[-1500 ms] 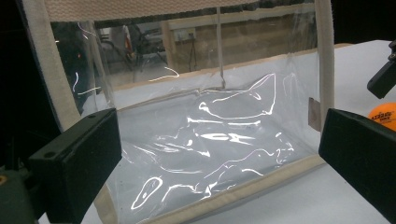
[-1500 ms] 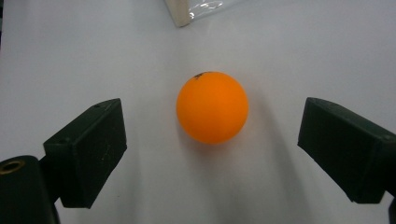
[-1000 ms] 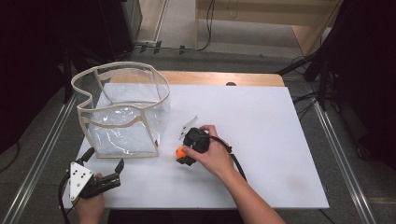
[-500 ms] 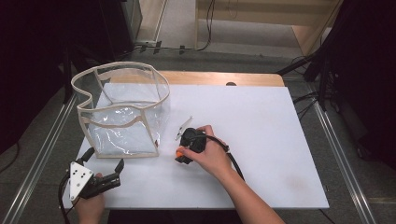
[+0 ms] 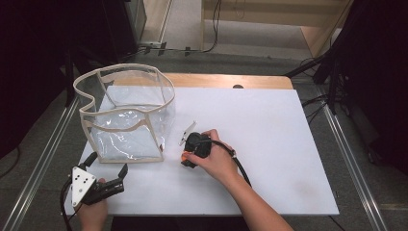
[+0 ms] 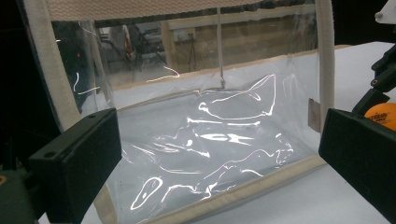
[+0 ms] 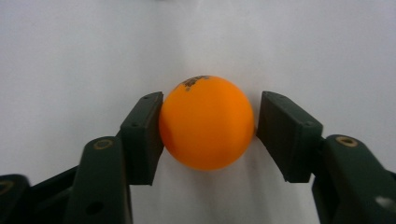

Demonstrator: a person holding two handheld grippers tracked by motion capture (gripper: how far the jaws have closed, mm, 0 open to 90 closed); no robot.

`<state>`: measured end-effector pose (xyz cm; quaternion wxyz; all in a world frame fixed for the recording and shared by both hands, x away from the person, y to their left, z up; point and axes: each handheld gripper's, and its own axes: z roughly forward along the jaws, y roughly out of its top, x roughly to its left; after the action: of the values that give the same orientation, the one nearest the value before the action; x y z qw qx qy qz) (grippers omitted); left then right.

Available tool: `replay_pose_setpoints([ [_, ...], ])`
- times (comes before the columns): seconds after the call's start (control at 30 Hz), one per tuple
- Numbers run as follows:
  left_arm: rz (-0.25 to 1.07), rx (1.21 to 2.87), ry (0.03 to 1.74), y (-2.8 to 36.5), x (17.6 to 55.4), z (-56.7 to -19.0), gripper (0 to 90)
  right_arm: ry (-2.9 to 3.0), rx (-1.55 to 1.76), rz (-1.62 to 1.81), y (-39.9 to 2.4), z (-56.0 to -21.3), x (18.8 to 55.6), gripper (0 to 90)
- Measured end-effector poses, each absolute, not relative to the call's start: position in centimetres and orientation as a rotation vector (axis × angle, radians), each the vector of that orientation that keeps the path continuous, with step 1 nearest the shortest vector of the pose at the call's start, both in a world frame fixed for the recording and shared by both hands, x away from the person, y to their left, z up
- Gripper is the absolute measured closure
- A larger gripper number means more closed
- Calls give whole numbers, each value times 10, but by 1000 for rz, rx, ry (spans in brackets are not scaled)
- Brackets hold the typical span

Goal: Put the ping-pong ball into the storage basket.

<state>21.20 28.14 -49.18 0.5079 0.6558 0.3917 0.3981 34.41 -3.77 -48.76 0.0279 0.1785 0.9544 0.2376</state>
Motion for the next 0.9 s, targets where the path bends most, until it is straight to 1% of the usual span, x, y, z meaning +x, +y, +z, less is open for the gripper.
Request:
replay_pose_setpoints([
  [0.07,960,1580,944,281,212,-492,0,2942,539,746,-38,-487,345,451],
  [0.23,959,1580,944,282,212,-492,0,2929,550,751,-40,-482,344,474],
  [0.9,959,1580,944,282,212,-492,0,2964,501,804,-42,-468,348,475],
])
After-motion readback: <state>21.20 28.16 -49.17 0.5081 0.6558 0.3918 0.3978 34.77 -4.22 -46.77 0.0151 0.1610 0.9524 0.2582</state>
